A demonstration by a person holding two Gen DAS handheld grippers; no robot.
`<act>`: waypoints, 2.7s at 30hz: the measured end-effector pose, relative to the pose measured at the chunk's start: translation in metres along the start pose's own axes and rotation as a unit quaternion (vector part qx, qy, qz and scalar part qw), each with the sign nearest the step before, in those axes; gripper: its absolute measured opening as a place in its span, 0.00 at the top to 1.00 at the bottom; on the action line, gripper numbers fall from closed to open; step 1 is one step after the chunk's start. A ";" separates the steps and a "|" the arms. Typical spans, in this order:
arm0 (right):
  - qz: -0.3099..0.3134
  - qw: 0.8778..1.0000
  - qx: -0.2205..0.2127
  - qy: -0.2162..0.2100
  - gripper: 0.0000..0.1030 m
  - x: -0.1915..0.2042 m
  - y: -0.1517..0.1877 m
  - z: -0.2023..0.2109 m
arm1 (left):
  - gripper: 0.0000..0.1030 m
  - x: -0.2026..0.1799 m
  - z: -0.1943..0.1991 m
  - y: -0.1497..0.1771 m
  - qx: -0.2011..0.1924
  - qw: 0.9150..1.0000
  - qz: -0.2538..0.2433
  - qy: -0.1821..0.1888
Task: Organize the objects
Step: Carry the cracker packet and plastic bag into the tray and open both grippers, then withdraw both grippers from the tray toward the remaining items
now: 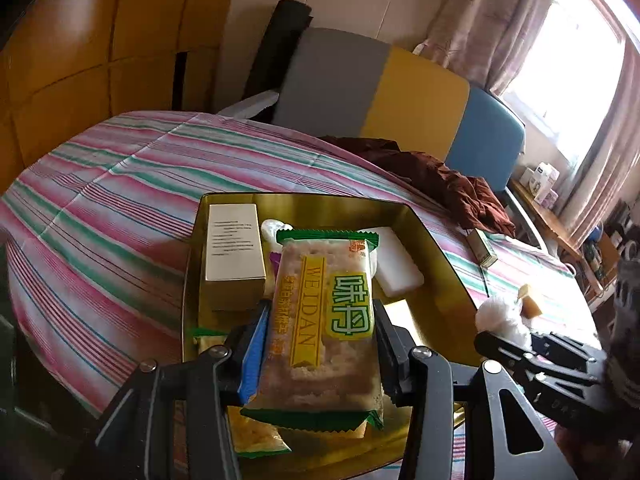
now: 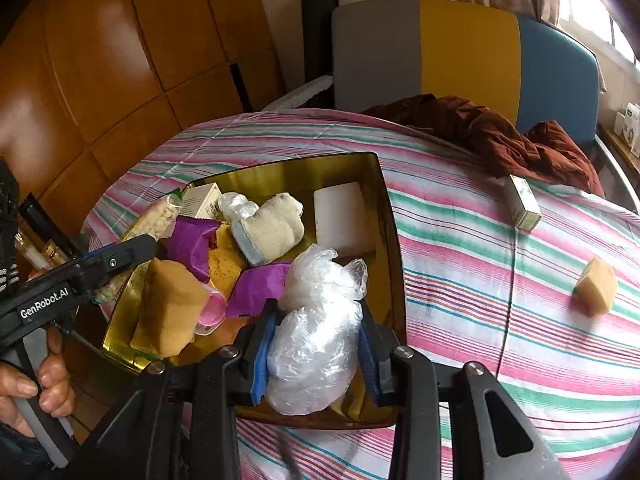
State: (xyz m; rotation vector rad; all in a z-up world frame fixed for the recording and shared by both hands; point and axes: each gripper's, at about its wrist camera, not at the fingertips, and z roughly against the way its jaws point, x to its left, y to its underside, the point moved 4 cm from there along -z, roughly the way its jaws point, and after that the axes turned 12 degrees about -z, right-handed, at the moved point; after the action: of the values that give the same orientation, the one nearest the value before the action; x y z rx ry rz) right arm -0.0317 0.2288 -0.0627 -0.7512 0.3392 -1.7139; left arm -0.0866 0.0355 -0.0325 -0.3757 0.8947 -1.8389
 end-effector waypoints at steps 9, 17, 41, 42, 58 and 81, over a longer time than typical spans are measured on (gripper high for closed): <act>-0.008 1.000 -0.010 0.023 0.58 -0.006 -0.002 -0.004 | 0.54 -0.034 -0.011 -0.022 -0.010 0.999 -0.010 0.046; 0.007 0.999 -0.014 0.050 0.27 -0.005 0.003 -0.010 | 0.27 -0.040 -0.019 -0.020 -0.006 1.000 -0.008 0.026; -0.007 0.996 -0.070 0.046 0.28 0.003 0.001 0.017 | 0.06 -0.035 0.024 -0.012 -0.082 0.989 -0.083 -0.093; -0.004 0.996 -0.070 0.050 0.28 0.004 0.001 0.017 | 0.06 -0.036 0.024 -0.012 -0.083 0.989 -0.086 -0.092; -0.022 0.993 -0.079 0.080 0.28 -0.030 -0.009 0.033 | 0.06 -0.058 0.017 -0.005 -0.065 0.989 -0.114 -0.068; -0.196 0.962 -0.054 0.185 0.27 -0.204 -0.052 0.053 | 0.06 -0.100 -0.003 -0.006 -0.042 0.983 -0.170 -0.049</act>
State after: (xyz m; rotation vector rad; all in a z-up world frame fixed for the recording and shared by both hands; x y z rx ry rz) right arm -0.0132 0.4454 -0.0542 -0.5985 0.5742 -2.2326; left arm -0.0486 0.1271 -0.0158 -0.7012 0.8828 -2.0758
